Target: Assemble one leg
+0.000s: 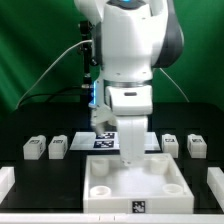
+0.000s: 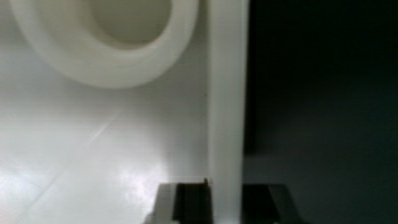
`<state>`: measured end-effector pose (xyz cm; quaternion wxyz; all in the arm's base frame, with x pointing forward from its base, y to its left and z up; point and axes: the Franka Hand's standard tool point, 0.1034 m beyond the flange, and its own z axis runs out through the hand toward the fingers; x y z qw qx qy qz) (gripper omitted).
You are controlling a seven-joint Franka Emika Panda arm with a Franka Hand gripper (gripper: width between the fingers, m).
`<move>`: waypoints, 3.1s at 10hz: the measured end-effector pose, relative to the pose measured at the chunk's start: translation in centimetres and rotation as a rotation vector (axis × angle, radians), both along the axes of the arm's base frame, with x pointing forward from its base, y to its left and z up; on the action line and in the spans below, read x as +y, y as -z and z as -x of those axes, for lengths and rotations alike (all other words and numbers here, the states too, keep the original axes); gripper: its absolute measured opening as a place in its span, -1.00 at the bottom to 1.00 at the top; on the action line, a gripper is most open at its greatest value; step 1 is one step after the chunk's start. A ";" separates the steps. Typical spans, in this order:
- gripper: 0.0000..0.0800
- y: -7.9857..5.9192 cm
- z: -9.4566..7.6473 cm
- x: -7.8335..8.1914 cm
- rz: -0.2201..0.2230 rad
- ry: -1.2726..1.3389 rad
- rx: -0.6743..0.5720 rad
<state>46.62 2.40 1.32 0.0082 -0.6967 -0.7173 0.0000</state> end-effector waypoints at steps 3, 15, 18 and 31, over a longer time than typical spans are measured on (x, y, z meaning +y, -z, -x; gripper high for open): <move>-0.85 -0.2 -2.5 3.2 -0.025 -0.022 -0.022; 0.40 0.2 -3.0 4.1 -0.012 0.079 0.052; 0.61 0.2 -3.0 4.1 -0.012 0.080 0.052; 0.62 -3.8 -1.0 8.1 -0.014 0.775 0.032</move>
Offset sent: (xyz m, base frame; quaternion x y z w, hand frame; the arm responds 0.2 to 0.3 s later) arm 0.0304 0.0242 0.0042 0.0017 0.0094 0.0084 0.9999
